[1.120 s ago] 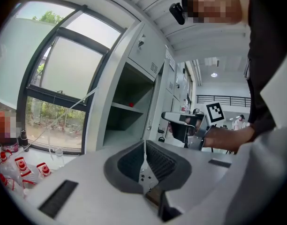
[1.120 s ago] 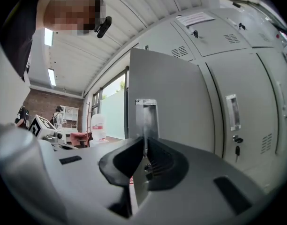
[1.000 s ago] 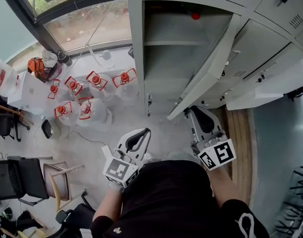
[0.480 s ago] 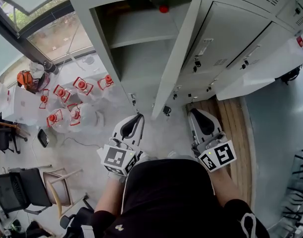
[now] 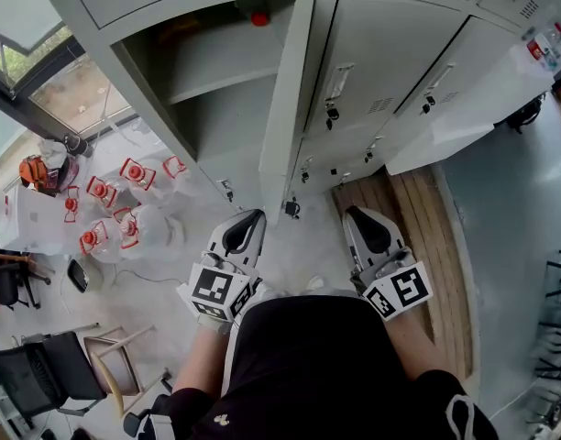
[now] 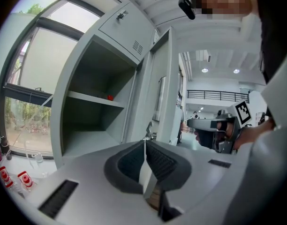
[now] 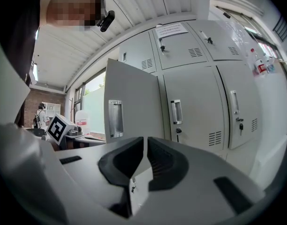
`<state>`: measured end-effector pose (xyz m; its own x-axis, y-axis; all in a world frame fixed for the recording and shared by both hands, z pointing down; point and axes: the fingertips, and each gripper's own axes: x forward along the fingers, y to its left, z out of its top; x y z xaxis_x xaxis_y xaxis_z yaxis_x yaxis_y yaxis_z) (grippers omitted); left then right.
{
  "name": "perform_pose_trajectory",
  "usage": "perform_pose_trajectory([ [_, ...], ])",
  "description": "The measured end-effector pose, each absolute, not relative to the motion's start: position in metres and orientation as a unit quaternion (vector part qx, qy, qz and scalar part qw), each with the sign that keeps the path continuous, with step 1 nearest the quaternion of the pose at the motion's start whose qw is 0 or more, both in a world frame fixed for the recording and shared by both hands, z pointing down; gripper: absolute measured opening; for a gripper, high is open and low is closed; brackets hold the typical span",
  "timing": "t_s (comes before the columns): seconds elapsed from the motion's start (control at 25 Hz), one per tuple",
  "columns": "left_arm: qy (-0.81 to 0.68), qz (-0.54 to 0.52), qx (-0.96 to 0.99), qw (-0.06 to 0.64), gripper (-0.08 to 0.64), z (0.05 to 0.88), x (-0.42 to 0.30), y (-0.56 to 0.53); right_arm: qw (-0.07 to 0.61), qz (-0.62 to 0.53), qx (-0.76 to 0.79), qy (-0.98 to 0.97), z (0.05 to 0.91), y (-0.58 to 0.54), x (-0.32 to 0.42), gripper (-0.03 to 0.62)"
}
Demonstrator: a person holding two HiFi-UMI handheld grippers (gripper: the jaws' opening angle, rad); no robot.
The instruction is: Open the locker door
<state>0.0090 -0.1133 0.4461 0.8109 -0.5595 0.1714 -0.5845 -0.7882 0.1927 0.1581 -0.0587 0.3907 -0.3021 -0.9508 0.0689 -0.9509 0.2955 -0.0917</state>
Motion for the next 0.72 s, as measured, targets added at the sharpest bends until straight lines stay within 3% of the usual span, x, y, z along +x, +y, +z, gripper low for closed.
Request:
perform_pose_trajectory([
  [0.72, -0.174, 0.073, 0.975, 0.119, 0.027, 0.449, 0.111, -0.075, -0.004, 0.068, 0.660, -0.748, 0.393, -0.022, 0.227, 0.048],
])
